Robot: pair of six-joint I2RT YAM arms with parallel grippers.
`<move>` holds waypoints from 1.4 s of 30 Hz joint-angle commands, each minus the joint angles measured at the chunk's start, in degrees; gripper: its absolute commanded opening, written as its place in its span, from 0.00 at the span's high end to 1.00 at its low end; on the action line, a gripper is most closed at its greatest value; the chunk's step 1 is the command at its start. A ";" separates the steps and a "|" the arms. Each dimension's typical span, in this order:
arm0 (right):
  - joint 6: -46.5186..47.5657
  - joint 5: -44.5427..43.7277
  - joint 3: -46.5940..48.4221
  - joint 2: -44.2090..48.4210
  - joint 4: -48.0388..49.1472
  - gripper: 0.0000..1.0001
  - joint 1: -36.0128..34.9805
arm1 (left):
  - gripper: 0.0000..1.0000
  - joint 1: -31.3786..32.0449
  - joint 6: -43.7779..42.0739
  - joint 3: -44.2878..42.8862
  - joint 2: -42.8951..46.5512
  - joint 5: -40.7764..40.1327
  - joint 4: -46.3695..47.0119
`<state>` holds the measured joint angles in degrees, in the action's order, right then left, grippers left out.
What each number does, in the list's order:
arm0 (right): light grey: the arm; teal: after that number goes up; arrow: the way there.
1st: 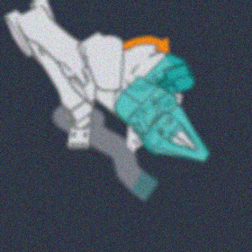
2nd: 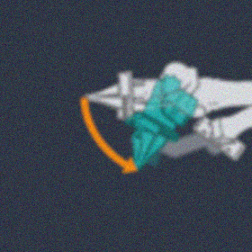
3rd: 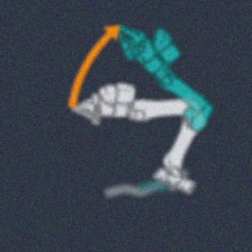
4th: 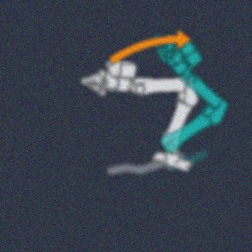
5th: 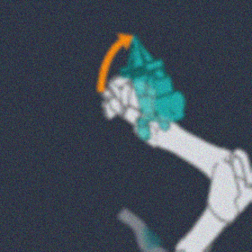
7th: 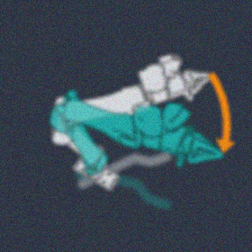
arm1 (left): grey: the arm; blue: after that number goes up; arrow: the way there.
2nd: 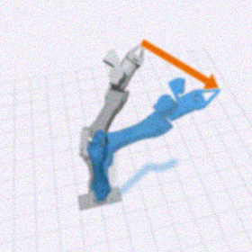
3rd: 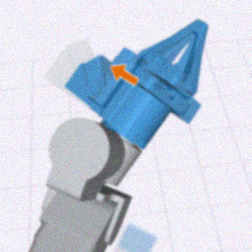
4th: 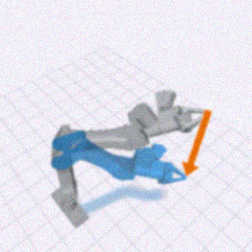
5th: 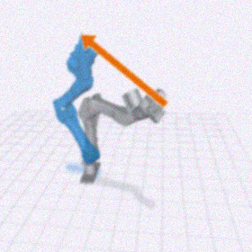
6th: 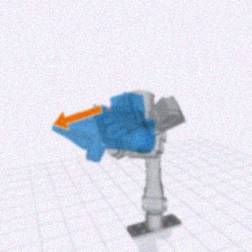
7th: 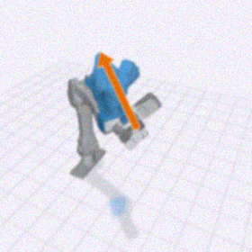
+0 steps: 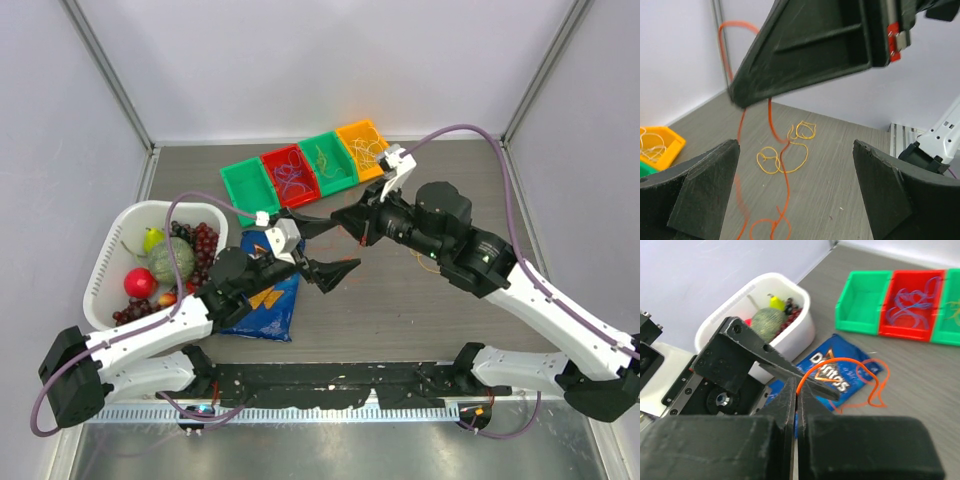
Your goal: Untangle the cables
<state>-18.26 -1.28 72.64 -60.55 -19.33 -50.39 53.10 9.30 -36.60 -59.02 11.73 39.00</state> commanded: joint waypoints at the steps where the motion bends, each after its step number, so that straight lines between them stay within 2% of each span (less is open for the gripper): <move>1: -5.46 13.38 4.17 -2.10 1.04 0.99 0.12 | 0.00 0.07 -4.37 0.21 1.54 3.30 7.67; 5: -7.84 22.34 4.53 -2.99 4.38 0.99 0.12 | 0.02 0.16 -7.10 0.47 3.03 1.20 6.61; 8: -7.49 24.57 4.88 -3.25 4.83 0.99 0.12 | 0.11 0.42 -9.12 0.83 4.35 0.31 5.83; 9: -7.14 24.74 4.88 -3.08 4.74 0.99 0.20 | 0.14 0.86 -12.52 0.74 5.05 0.05 4.69; 15: -6.61 28.69 3.74 -1.59 5.62 0.99 0.29 | 0.18 3.41 -19.67 0.65 6.99 -3.20 0.46; 18: -6.79 30.45 3.65 -1.58 5.97 0.99 0.29 | 0.19 3.50 -19.32 0.56 6.91 -2.33 0.37; 22: -7.92 35.28 2.59 -1.67 8.25 0.99 0.29 | 0.21 3.50 -18.62 -0.31 6.99 3.03 -1.82; 27: -10.21 39.33 1.19 -1.41 12.65 0.99 0.29 | 0.38 3.41 -15.72 -1.19 7.26 7.61 -2.35; 29: -10.48 39.86 0.92 -1.15 13.27 0.99 0.29 | 0.51 3.50 -15.45 -1.63 7.26 7.79 -2.88; 32: -9.95 39.69 0.66 -0.97 13.18 0.99 0.38 | 0.77 3.50 -15.71 -2.77 7.52 7.43 -5.07; 33: -9.34 39.34 0.49 -0.71 12.92 1.00 0.47 | 0.97 3.33 -15.98 -3.38 7.52 7.43 -6.38; 34: -8.90 38.03 0.48 -0.53 11.87 0.99 0.73 | 1.00 3.32 -16.15 -4.00 7.43 7.35 -8.05; 39: -1.18 24.69 -0.04 2.10 4.49 0.99 1.70 | 1.00 3.41 -13.97 -6.20 5.68 6.65 -10.96; 42: 1.47 21.06 -4.42 6.22 5.97 0.99 1.70 | 1.00 3.41 -13.26 -8.04 3.48 5.60 -13.94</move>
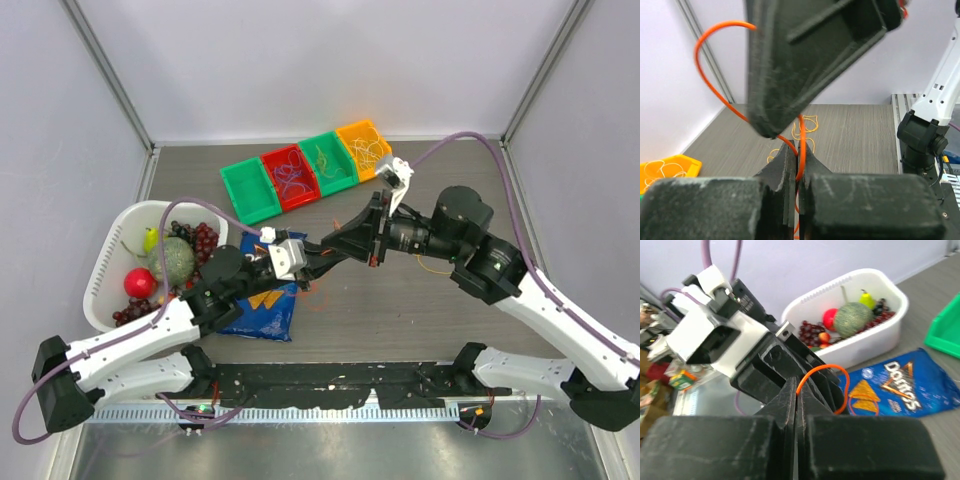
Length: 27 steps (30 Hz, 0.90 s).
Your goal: Untangle the cables
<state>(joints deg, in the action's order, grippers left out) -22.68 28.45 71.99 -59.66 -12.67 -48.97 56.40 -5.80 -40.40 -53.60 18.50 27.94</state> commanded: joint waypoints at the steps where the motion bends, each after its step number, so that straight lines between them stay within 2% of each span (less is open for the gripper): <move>1: 6.41 -8.85 -4.74 6.65 0.35 0.99 0.28 | 1.00 0.02 2.02 -4.77 -2.81 -2.41 -3.94; 4: 6.77 -7.88 -9.83 11.39 4.66 0.99 0.28 | 1.00 -0.59 2.55 -6.62 -5.10 -2.07 -6.93; 8: 6.68 -6.03 -14.14 16.05 4.76 0.99 0.28 | 1.00 -2.96 5.36 -6.53 -6.25 0.56 -5.01; 11: 4.23 -13.22 -16.87 19.22 3.53 0.99 0.28 | 1.00 -4.63 8.17 -6.09 -6.51 2.76 -2.90; 12: 2.74 -19.25 -17.75 20.27 2.92 0.99 0.28 | 1.00 -4.81 8.35 -6.27 -6.60 3.64 -2.98; 14: -0.07 -25.77 -19.15 21.33 1.77 0.99 0.28 | 1.00 -4.99 8.70 -6.71 -6.77 6.09 -3.25; 19: -1.23 -30.21 -18.20 18.63 2.38 0.99 0.28 | 1.00 -4.99 11.77 -7.58 -8.35 9.18 -2.98; 22: 0.70 -30.20 -16.62 16.77 0.99 0.99 0.28 | 1.00 -4.99 13.71 -7.32 -8.36 5.60 -2.37; 25: 2.80 -30.04 -16.26 16.24 -0.69 0.99 0.28 | 1.00 -4.99 13.98 -7.32 -7.75 -2.39 -3.42; 27: 3.34 -30.55 -15.48 15.63 -2.36 0.77 0.28 | 1.00 -4.99 13.28 -7.93 -8.18 -8.81 -5.35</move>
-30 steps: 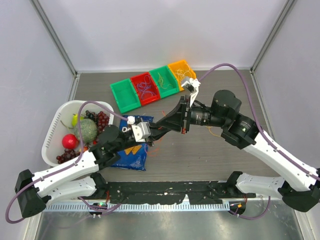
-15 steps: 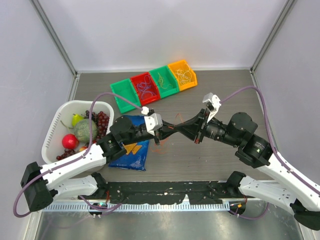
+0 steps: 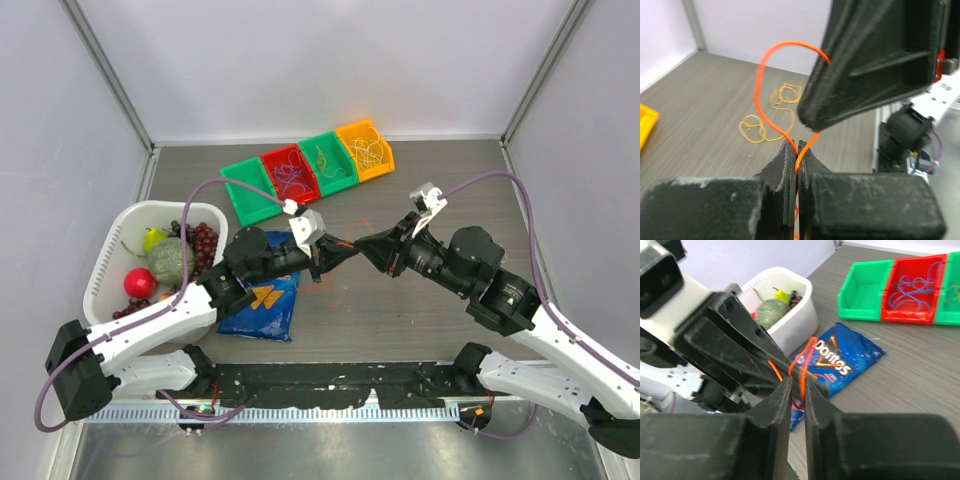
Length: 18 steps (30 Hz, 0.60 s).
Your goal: Untangle the cables
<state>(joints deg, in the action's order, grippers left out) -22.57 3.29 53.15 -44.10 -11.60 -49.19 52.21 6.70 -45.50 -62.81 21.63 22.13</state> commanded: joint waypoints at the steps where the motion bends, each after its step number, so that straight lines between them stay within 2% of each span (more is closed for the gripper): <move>1: 3.32 -6.27 4.50 -0.46 -5.61 0.60 0.50 | 1.00 -0.96 0.25 -3.37 0.58 -14.40 -0.59; 3: 3.32 -10.74 6.17 -1.08 -8.60 0.46 0.41 | 1.00 -1.75 0.07 -4.25 -0.21 -18.01 -1.91; 5: 3.49 -16.72 7.58 -1.34 -11.67 0.39 0.50 | 1.00 -3.59 0.51 -4.86 -1.35 -21.08 -1.74; 8: 3.32 -27.68 8.29 -0.99 -15.20 0.35 0.50 | 1.00 -7.89 2.26 -8.37 -3.98 -27.50 -3.40; 10: 3.14 -31.74 7.33 0.15 -16.44 0.31 0.50 | 1.00 -11.49 4.19 -12.05 -6.35 -31.28 -5.68; 13: 3.58 -31.07 5.13 1.55 -16.09 0.30 0.50 | 1.00 -18.00 5.87 -17.51 -11.01 -34.01 -7.36; 18: 2.27 -27.29 3.37 3.22 -16.18 0.30 0.50 | 1.00 -25.56 -1.50 -21.21 -18.56 -36.22 0.00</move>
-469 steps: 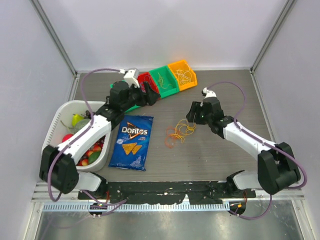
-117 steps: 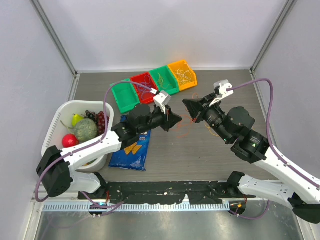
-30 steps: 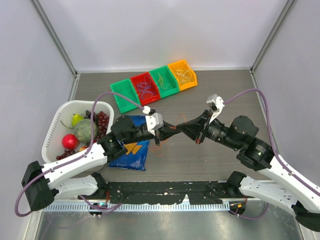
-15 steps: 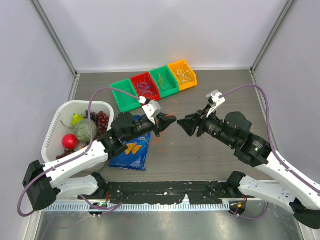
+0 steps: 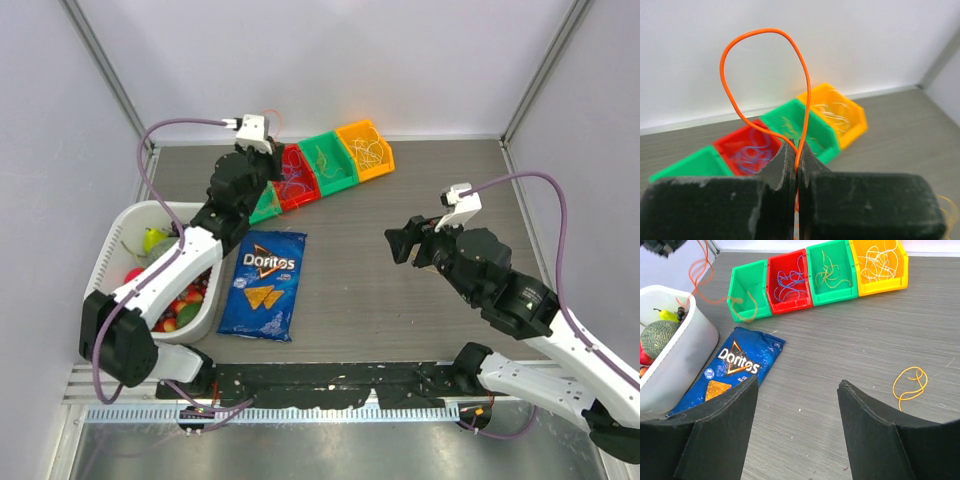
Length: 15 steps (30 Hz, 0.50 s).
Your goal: Untangle the cables
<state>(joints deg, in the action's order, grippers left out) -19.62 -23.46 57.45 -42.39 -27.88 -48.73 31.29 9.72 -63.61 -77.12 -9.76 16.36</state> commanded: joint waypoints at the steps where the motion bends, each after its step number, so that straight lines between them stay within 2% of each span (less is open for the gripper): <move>1: -1.56 0.43 -1.63 2.39 0.11 0.30 -0.05 | 1.00 -6.57 -4.62 -3.88 -5.66 -4.05 6.75; 8: -5.96 4.83 -4.98 6.79 0.82 0.30 0.04 | 1.00 -15.28 -0.40 -8.71 -21.38 0.09 17.11; 15: -6.22 2.81 -3.75 9.95 -2.35 0.30 -0.05 | 1.00 -18.45 1.53 -15.04 -32.38 2.11 18.62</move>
<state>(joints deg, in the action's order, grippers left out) -24.53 -19.29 52.18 -34.54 -29.28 -48.73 13.98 9.37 -74.04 -107.20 -9.17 28.75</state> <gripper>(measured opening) 0.700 0.026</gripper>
